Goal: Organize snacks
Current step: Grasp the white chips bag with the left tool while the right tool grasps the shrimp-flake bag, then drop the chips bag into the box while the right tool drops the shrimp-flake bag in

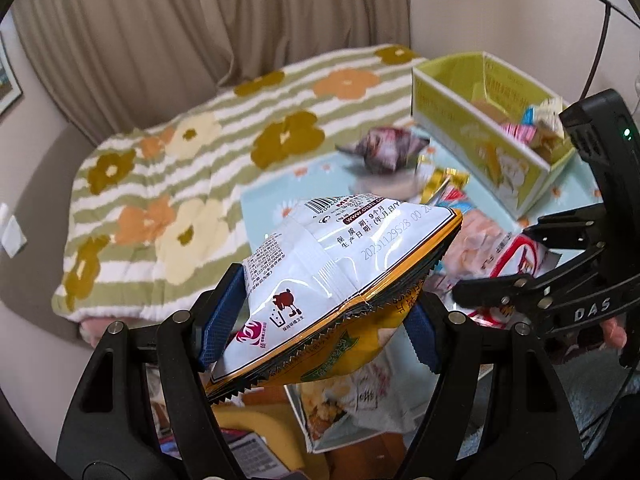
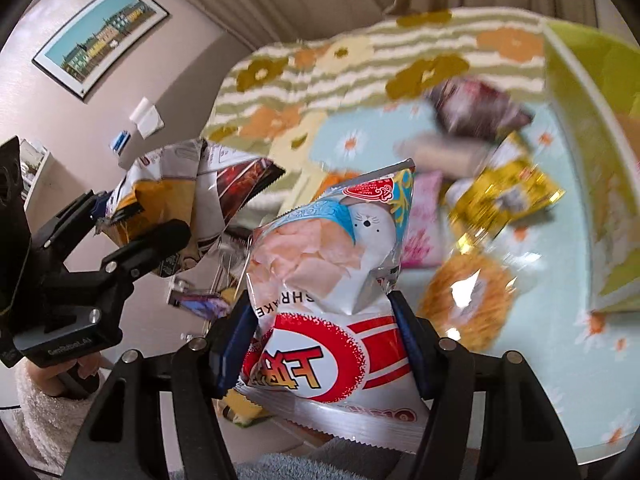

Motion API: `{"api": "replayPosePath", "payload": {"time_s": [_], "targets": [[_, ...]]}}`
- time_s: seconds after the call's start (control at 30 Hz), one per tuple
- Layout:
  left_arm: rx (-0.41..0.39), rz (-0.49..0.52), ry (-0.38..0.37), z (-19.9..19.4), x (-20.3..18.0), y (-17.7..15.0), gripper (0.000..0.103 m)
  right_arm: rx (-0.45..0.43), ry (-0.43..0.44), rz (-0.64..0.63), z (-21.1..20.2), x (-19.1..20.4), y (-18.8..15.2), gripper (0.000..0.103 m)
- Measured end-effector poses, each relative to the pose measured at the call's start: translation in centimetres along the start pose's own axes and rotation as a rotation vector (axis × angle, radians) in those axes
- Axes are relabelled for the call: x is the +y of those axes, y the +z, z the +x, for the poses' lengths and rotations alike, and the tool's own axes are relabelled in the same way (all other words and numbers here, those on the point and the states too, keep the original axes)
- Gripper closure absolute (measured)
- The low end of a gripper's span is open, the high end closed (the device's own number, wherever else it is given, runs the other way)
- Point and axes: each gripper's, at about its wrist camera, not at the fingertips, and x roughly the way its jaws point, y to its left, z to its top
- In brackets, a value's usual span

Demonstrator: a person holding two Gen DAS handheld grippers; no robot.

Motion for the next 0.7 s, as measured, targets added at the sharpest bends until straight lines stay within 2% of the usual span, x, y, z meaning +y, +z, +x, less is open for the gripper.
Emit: {"api": "replayPosePath", "payload": {"time_s": [0.17, 0.37, 0.63, 0.7], "targets": [[-0.056, 0.010, 0.006, -1.2, -2.1, 3.8, 0.032, -0.097, -0.015, -0.011, -4.9, -2.0, 2.3, 0.043], [-0.109, -0.011, 0.017, -0.9, -6.7, 9.4, 0.032, -0.170, -0.051, -0.034, -11.1, -7.1, 5.3, 0.043], [-0.131, -0.057, -0.024, 2.8, -15.0, 16.9, 0.032, -0.211, -0.133, -0.047, -17.1, -15.7, 8.8, 0.043], [-0.124, -0.072, -0.042, 4.0, -16.8, 18.5, 0.032, -0.216, -0.182, -0.050, -18.1, -17.3, 9.5, 0.043]]}}
